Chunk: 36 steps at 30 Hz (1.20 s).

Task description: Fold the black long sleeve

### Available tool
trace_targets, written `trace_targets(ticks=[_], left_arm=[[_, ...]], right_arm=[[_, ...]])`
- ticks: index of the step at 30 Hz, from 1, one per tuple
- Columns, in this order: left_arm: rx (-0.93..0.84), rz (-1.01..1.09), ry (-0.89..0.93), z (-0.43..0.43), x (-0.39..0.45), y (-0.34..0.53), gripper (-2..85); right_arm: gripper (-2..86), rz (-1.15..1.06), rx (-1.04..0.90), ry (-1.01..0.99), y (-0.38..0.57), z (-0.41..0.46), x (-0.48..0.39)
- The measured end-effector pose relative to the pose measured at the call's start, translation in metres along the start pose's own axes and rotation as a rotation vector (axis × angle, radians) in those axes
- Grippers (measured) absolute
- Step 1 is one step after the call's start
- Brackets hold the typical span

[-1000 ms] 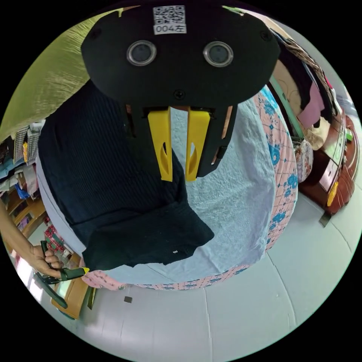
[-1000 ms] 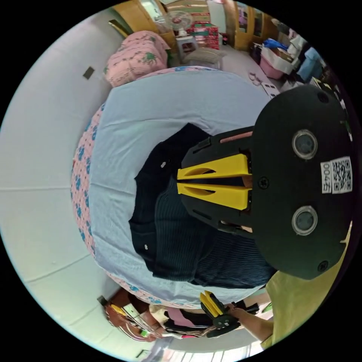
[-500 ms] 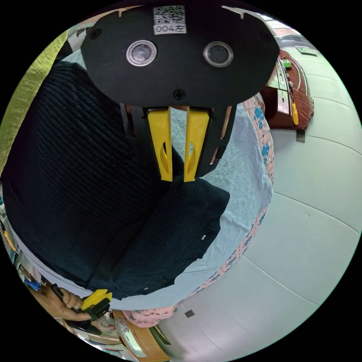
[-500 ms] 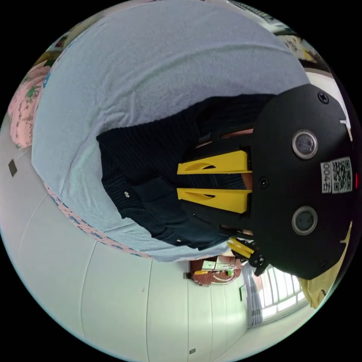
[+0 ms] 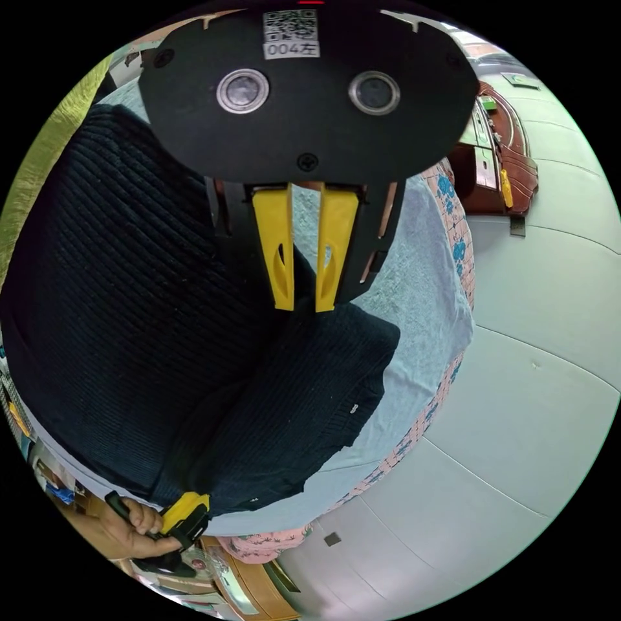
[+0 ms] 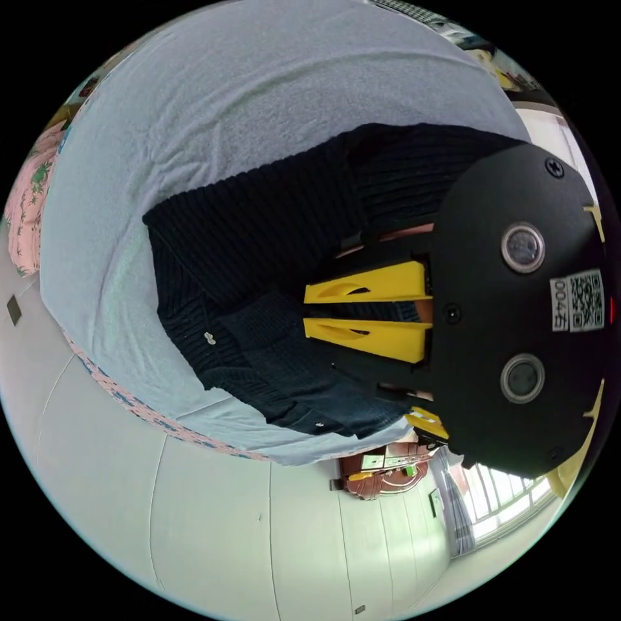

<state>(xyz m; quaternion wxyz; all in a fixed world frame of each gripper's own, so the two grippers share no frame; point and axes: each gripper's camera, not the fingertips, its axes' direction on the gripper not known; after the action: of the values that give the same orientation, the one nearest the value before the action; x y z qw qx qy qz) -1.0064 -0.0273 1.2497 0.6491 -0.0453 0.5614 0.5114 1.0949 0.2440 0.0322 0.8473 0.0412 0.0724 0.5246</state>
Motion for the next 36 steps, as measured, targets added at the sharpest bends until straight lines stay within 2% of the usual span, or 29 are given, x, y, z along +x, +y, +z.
trace_targets(ticks=[3,10,15,19,21,23,28,30,32,36], left_arm=[[0.034,-0.022,-0.031,-0.005,-0.014,-0.001,3.0],[0.134,-0.111,0.052,-0.022,-0.075,0.017,2.6],[0.095,-0.032,0.080,-0.006,-0.091,0.025,3.0],[0.036,-0.023,0.085,0.004,-0.112,0.021,4.4],[0.034,-0.054,0.136,0.000,-0.133,0.022,5.3],[0.067,-0.137,0.187,-0.006,-0.168,0.029,5.5],[0.084,-0.353,0.239,0.005,-0.249,0.028,3.8],[0.062,-0.438,0.281,0.019,-0.279,0.020,3.4],[0.014,-0.589,0.439,0.046,-0.318,0.013,3.3],[-0.068,-0.618,0.457,0.073,-0.351,0.001,3.2]], right_arm=[[3.4,-0.033,-0.012,0.044,-0.004,0.004,-0.002],[2.8,-0.150,0.021,0.123,0.024,-0.013,-0.018],[3.7,-0.137,-0.028,0.200,0.048,0.029,0.015],[5.1,-0.147,0.036,0.159,0.057,0.052,0.035],[6.1,-0.177,0.032,0.210,0.059,0.056,0.031],[6.4,-0.238,0.053,0.337,0.065,0.057,0.022],[6.5,-0.436,0.122,0.467,0.076,0.074,-0.003],[6.5,-0.506,0.075,0.512,0.072,0.096,-0.011],[6.9,-0.596,-0.081,0.600,0.066,0.139,-0.016],[6.6,-0.704,-0.159,0.732,0.066,0.178,-0.024]])
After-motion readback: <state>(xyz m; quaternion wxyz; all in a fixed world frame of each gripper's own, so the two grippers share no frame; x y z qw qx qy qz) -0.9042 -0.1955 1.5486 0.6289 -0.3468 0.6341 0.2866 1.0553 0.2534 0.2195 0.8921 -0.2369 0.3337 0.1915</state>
